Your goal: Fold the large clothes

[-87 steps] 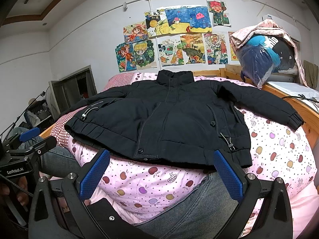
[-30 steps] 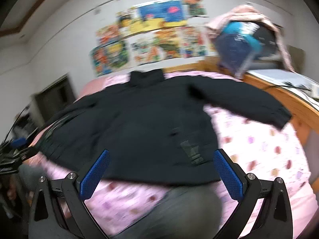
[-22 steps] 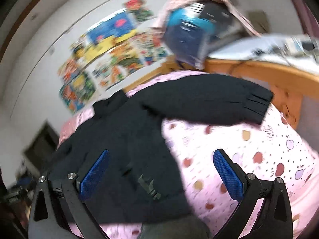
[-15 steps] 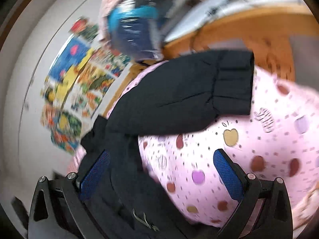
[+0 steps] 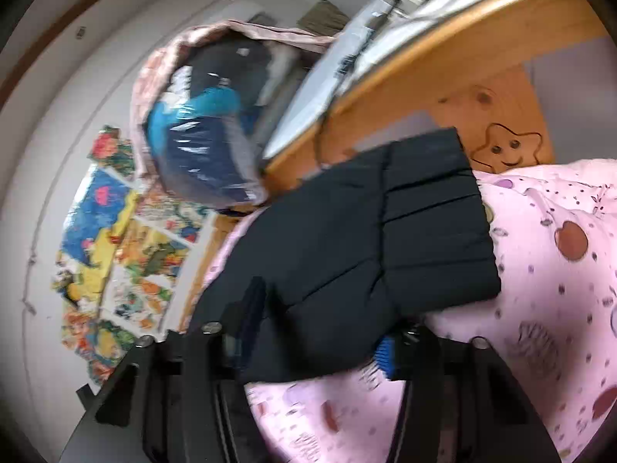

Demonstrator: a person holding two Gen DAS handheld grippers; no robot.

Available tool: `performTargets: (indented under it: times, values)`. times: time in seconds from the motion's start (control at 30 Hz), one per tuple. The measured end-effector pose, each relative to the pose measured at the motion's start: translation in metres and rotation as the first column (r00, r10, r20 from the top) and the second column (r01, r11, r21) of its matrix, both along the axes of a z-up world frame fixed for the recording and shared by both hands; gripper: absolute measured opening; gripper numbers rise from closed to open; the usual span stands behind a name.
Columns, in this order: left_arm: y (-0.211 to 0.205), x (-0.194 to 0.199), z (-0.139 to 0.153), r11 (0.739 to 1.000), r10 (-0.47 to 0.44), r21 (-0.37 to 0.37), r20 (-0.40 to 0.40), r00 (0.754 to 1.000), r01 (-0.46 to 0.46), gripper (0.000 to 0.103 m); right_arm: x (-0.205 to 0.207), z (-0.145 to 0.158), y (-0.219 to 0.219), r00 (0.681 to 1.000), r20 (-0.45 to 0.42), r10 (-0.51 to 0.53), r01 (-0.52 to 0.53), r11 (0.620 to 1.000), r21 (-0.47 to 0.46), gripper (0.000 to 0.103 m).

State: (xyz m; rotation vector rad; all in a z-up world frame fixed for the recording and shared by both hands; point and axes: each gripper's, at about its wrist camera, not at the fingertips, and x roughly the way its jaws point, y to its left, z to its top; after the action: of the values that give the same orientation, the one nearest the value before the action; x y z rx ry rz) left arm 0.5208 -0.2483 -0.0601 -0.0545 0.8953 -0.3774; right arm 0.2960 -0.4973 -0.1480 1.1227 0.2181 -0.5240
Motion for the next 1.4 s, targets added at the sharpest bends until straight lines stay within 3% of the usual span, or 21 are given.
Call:
performTargets:
  times: [0.13, 0.2, 0.23, 0.27, 0.3, 0.47, 0.57, 0.7, 0.87, 0.93, 0.97, 1.0, 1.07, 1.1, 1.2, 1.3, 1.4]
  values:
    - [-0.016, 0.029, -0.031, 1.000, -0.002, -0.022, -0.102, 0.995, -0.001, 0.103, 0.010, 0.003, -0.009, 1.000, 0.019, -0.010, 0.010, 1.000, -0.002, 0.044]
    - [-0.025, 0.035, -0.047, 0.999, -0.002, 0.034, -0.140, 0.990, 0.007, 0.103, 0.010, 0.006, -0.014, 1.000, 0.018, -0.006, 0.006, 1.000, -0.028, 0.042]
    - [-0.027, 0.034, -0.051, 0.999, -0.008, 0.052, -0.140, 0.990, 0.015, 0.102, -0.005, 0.004, -0.016, 1.000, 0.013, -0.002, 0.002, 0.998, -0.058, 0.036]
    - [-0.028, 0.032, -0.052, 0.998, -0.014, 0.060, -0.134, 0.991, 0.022, 0.102, 0.000, 0.011, -0.016, 1.000, -0.001, -0.001, 0.001, 0.995, -0.104, 0.023]
    - [-0.029, 0.031, -0.052, 0.998, -0.018, 0.059, -0.133, 0.991, 0.026, 0.102, -0.014, 0.011, -0.015, 1.000, -0.001, 0.000, 0.000, 0.991, -0.132, 0.018]
    - [-0.008, 0.028, -0.035, 0.999, -0.027, -0.043, -0.143, 0.989, 0.021, 0.102, -0.026, 0.036, -0.015, 1.000, 0.004, 0.011, -0.010, 0.966, -0.259, 0.011]
    - [0.017, 0.018, -0.012, 0.998, -0.028, -0.062, -0.111, 0.993, 0.021, 0.102, -0.021, 0.073, -0.009, 0.999, 0.016, 0.052, -0.042, 0.923, -0.383, 0.011]
    - [0.065, 0.007, 0.023, 0.997, -0.015, -0.071, -0.061, 0.998, 0.011, 0.102, -0.007, 0.132, 0.013, 0.987, 0.049, 0.154, -0.101, 0.822, -0.560, 0.011]
    - [0.139, -0.010, 0.057, 0.990, 0.014, -0.137, -0.038, 0.999, -0.019, 0.102, 0.026, 0.193, 0.068, 0.935, 0.028, 0.354, -0.219, 0.637, -0.739, 0.011]
    - [0.171, -0.019, 0.064, 0.985, 0.035, -0.169, -0.035, 0.999, -0.041, 0.102, 0.043, 0.207, 0.101, 0.899, -0.024, 0.437, -0.281, 0.534, -0.798, 0.011]
    - [0.187, -0.022, 0.066, 0.979, 0.046, -0.197, -0.039, 0.998, -0.052, 0.102, 0.048, 0.210, 0.111, 0.887, -0.045, 0.460, -0.302, 0.502, -0.810, 0.011]
    - [0.201, -0.025, 0.067, 0.971, 0.056, -0.229, -0.044, 0.997, -0.064, 0.102, 0.059, 0.214, 0.132, 0.863, -0.090, 0.497, -0.344, 0.448, -0.825, 0.011]
    - [0.226, -0.030, 0.066, 0.948, 0.066, -0.309, -0.055, 0.996, -0.080, 0.102, 0.077, 0.214, 0.162, 0.811, -0.170, 0.559, -0.431, 0.376, -0.820, 0.011]
    - [0.240, -0.032, 0.062, 0.929, 0.069, -0.359, -0.064, 0.996, -0.088, 0.101, 0.082, 0.211, 0.171, 0.792, -0.195, 0.578, -0.460, 0.356, -0.814, 0.011]
    - [0.263, -0.033, 0.048, 0.869, 0.068, -0.483, -0.100, 0.993, -0.109, 0.100, 0.105, 0.194, 0.214, 0.691, -0.314, 0.651, -0.593, 0.262, -0.762, 0.012]
    - [0.274, -0.029, 0.032, 0.808, 0.055, -0.576, -0.136, 0.989, -0.124, 0.099, 0.121, 0.171, 0.244, 0.600, -0.419, 0.682, -0.699, 0.192, -0.689, 0.012]
    - [0.269, -0.022, 0.019, 0.791, 0.021, -0.599, -0.178, 0.984, -0.125, 0.099, 0.131, 0.143, 0.262, 0.500, -0.518, 0.694, -0.802, 0.145, -0.580, 0.015]
